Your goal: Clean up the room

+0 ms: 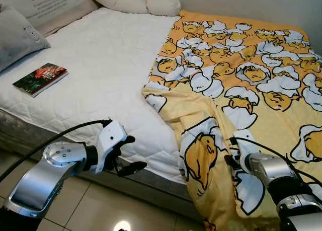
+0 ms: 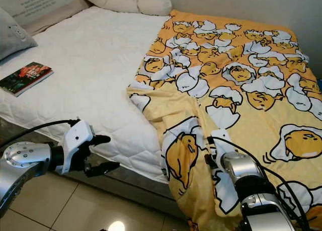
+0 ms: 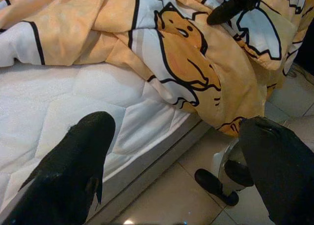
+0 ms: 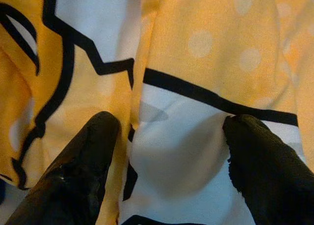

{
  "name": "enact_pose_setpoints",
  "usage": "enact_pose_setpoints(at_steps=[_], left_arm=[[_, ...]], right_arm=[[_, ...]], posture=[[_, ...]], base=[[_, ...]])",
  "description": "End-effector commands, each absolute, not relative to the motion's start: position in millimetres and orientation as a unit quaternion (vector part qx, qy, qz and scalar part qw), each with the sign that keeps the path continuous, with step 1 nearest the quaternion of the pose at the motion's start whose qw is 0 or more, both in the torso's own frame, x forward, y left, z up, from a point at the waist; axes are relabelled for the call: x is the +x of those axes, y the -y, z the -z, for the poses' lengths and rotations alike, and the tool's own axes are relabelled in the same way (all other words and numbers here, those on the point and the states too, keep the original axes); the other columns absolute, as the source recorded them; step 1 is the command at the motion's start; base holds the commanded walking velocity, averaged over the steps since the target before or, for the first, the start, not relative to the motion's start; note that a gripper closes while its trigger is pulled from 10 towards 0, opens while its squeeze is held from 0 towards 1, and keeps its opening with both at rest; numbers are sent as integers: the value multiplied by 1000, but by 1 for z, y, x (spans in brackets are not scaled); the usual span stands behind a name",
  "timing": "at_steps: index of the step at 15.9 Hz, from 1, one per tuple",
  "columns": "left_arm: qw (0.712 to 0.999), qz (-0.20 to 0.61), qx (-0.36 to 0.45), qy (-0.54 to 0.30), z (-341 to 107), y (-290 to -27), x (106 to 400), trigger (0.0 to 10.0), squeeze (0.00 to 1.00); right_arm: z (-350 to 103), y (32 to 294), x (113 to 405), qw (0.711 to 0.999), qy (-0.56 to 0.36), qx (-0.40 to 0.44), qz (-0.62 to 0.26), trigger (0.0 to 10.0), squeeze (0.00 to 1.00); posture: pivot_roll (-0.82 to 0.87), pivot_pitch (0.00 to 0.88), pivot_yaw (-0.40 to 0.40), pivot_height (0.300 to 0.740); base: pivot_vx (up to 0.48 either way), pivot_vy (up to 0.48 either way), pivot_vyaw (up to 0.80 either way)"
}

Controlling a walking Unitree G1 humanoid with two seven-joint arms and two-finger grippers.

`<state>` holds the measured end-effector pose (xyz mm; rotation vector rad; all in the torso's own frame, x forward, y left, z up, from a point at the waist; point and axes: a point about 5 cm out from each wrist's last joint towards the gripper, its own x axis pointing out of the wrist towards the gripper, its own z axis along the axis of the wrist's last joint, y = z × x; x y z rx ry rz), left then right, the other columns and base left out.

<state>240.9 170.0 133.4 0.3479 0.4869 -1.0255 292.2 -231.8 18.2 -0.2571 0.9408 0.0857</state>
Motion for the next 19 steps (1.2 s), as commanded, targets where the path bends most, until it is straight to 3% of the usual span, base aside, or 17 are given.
enact_pose_setpoints(at_steps=[1, 19], left_arm=[[823, 491, 172, -225, -136, -169, 243, 10000, 51], [812, 506, 178, -231, -135, -172, 240, 10000, 0]], right_arm=[[-20, 232, 296, 885, -446, -131, -40, 0, 0], [-25, 235, 304, 892, -428, -128, -73, 0, 0]], posture=[[-102, 0, -37, 740], [-95, 0, -50, 740]], base=[[0, 0, 0], [0, 0, 0]])
